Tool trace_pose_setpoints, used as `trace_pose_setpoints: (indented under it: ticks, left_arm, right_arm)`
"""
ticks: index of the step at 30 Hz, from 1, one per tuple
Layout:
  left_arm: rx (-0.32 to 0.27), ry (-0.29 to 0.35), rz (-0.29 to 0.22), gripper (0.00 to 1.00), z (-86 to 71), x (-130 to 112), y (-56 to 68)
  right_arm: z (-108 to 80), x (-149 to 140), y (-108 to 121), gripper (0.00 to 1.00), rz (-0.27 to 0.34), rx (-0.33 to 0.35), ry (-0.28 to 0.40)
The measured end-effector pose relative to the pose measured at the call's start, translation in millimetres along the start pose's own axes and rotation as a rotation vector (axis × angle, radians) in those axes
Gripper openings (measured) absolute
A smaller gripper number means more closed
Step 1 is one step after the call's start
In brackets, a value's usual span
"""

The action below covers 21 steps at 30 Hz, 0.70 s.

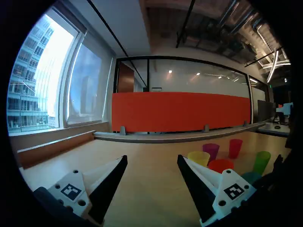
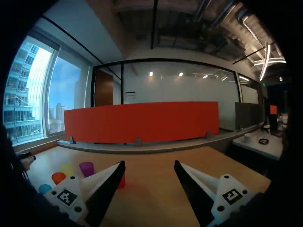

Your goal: Pour water

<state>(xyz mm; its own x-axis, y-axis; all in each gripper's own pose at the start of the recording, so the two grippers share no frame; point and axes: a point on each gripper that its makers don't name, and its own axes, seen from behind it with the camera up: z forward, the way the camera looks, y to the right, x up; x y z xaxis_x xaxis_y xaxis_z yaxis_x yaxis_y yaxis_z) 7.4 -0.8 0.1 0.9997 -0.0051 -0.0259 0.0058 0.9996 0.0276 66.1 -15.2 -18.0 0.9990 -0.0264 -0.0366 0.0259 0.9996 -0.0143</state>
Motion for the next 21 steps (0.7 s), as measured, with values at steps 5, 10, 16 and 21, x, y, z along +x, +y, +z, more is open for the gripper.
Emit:
trace_pose_setpoints:
  ticks: [5,10,16,21]
  left_arm:
    - [-0.007,-0.015,0.003,0.98,0.6,-4.5,1.4]
    - [-0.011,-0.025,0.003,0.98,1.9,-6.4,2.1]
    - [-0.013,-0.025,0.003,0.98,2.9,-6.7,3.1]
    - [-0.022,-0.027,0.004,0.98,2.8,-6.9,4.8]
  right_arm:
    - [0.6,1.5,2.0,1.00,-0.001,-0.005,0.000]
    - [0.3,1.9,1.5,1.00,0.002,-0.003,0.002]
    - [0.1,3.7,2.1,1.00,0.000,-0.004,0.005]
    - [-2.3,5.0,3.8,1.00,0.001,-0.006,0.009]
